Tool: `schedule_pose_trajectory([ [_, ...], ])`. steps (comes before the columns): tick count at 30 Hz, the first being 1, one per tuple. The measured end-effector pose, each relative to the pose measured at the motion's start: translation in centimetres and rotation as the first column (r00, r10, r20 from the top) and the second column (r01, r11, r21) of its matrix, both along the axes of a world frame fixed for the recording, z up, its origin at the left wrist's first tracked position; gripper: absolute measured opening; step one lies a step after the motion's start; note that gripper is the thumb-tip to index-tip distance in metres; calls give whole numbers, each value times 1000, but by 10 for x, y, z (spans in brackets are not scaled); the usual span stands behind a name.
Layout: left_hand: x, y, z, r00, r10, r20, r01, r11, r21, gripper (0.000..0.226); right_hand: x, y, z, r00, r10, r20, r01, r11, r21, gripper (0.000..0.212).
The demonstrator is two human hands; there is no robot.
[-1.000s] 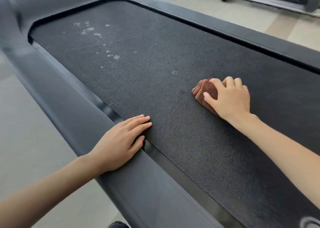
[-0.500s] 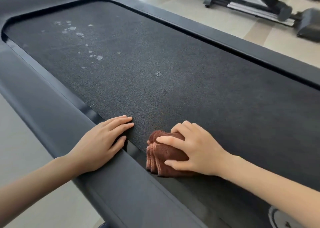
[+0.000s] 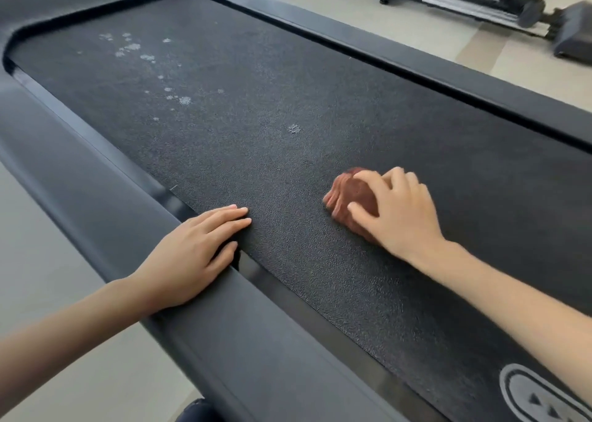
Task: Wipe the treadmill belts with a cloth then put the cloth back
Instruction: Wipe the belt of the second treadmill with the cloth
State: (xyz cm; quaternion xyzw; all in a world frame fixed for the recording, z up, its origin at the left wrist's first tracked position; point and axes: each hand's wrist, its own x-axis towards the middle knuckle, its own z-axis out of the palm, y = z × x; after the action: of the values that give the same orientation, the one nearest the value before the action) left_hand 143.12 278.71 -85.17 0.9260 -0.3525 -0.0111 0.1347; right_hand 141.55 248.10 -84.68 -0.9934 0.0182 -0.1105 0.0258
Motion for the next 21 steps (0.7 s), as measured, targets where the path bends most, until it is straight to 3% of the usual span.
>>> schedule_pose_trajectory([
  [5, 0, -1, 0, 1000, 1, -10, -1, 1000, -9, 55, -72, 45, -3, 918, 394, 37, -396, 917, 54, 48],
  [10, -1, -2, 3, 1000, 5, -6, -5, 1000, 5, 53, -53, 22, -10, 819, 566, 93, -566, 824, -25, 47],
  [12, -1, -3, 4, 1000, 6, -13, -6, 1000, 3, 52, -27, 2, -10, 891, 439, 115, -438, 898, -28, 49],
  [15, -2, -2, 4, 1000, 15, -14, -15, 1000, 6, 51, 23, -32, -9, 989, 64, 130, -65, 998, 7, 52],
  [19, -2, -2, 3, 1000, 17, -21, -17, 1000, 9, 50, 88, -62, -7, 934, -353, 58, 346, 933, 96, 64],
  [21, -3, -2, 3, 999, 26, -32, -26, 1000, 5, 49, 107, -52, -8, 887, -460, 41, 452, 883, 123, 73],
])
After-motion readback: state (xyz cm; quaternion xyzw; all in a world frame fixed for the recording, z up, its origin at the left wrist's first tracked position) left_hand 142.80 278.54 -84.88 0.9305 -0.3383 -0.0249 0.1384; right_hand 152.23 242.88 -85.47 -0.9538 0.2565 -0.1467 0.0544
